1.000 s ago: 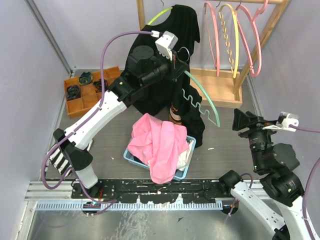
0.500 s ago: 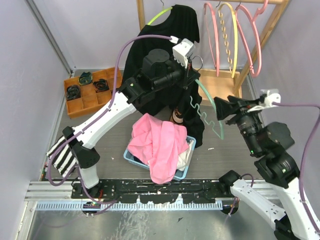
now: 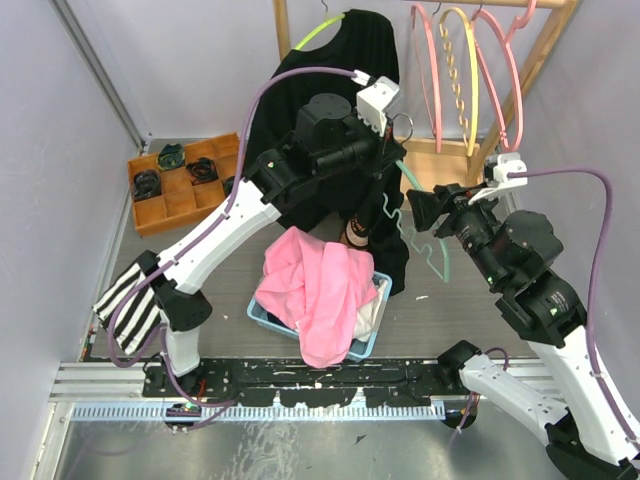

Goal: Remove the t-shirt from the hanger

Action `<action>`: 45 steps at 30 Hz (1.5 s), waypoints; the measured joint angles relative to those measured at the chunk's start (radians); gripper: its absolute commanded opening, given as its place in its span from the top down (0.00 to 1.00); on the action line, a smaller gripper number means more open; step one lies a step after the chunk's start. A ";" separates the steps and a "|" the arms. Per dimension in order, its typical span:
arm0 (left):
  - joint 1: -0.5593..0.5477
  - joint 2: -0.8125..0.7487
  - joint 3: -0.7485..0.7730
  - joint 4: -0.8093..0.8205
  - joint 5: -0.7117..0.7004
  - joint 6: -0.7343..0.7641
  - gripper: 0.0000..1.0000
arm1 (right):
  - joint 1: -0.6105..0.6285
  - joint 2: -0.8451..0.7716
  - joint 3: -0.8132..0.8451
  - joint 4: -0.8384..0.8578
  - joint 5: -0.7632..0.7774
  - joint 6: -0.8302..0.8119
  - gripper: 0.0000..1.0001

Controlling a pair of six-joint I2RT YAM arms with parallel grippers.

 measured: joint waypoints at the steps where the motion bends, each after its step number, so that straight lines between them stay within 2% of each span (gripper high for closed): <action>1: 0.000 0.002 0.006 0.000 0.000 0.000 1.00 | 0.000 0.004 0.000 -0.010 0.001 0.000 0.38; 9: 0.000 0.011 0.024 -0.019 -0.004 0.003 1.00 | 0.000 0.008 -0.007 -0.058 0.001 0.000 0.47; 16: -0.002 0.019 0.034 -0.022 -0.006 0.003 1.00 | 0.000 -0.006 -0.029 -0.080 0.005 0.000 0.48; 23: -0.009 0.021 0.035 -0.026 -0.006 0.004 1.00 | 0.000 -0.003 -0.035 -0.087 0.005 -0.001 0.62; 29: -0.012 0.021 0.035 -0.027 -0.005 0.003 1.00 | 0.000 -0.003 -0.036 -0.087 0.005 -0.004 0.69; 32: -0.013 0.021 0.035 -0.026 -0.005 0.003 1.00 | 0.000 -0.001 -0.036 -0.087 0.005 -0.004 0.78; 36: -0.013 0.020 0.035 -0.028 -0.003 0.003 0.99 | 0.004 0.002 -0.036 -0.086 -0.004 -0.009 0.98; 38: -0.013 0.021 0.035 -0.027 -0.002 0.003 0.88 | 0.004 0.000 -0.036 -0.086 -0.006 -0.009 0.99; 42: -0.013 0.020 0.034 -0.024 0.000 0.000 0.57 | 0.004 0.000 -0.036 -0.086 -0.002 -0.015 0.99; 45: -0.013 0.008 0.017 0.007 0.003 -0.002 0.46 | 0.003 -0.005 -0.039 -0.098 0.019 -0.018 0.99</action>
